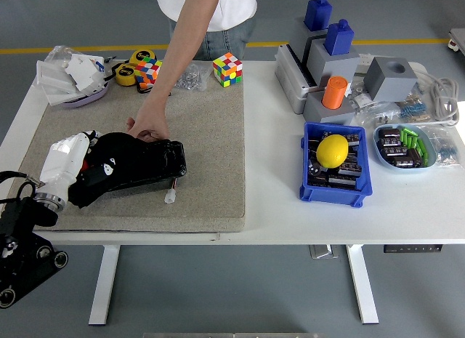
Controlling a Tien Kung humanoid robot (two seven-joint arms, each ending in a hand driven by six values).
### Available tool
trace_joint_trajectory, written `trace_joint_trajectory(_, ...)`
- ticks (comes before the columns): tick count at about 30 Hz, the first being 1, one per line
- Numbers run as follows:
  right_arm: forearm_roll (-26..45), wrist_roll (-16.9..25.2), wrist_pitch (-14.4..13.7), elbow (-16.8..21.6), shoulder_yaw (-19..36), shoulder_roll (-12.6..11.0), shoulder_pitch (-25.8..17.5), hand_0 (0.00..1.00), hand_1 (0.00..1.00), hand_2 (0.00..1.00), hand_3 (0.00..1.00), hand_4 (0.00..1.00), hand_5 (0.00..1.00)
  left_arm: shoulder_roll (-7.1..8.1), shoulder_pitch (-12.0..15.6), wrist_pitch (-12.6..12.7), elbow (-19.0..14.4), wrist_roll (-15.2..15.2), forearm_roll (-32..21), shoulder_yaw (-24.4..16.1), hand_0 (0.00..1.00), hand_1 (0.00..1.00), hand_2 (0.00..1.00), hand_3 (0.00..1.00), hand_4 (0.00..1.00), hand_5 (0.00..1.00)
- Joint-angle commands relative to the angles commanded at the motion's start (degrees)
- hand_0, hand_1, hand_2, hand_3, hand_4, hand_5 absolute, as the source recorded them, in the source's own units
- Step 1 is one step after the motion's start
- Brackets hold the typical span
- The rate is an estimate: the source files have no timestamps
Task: Pick the rag up,wipe the panel,place it on the desk
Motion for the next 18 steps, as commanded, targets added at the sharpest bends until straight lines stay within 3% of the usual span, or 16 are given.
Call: trace_joint_trajectory(18, -0.2, 0.1, 0.0, 0.1, 0.5, -0.1, -0.1, 0.75, 0.636, 0.689, 0.589, 0.954, 0.571, 2.04, 3.2, 0.0, 1.1, -0.3, 0.9, -6.8, 0.188, 0.064, 0.26, 0.57, 0.499, 0.1)
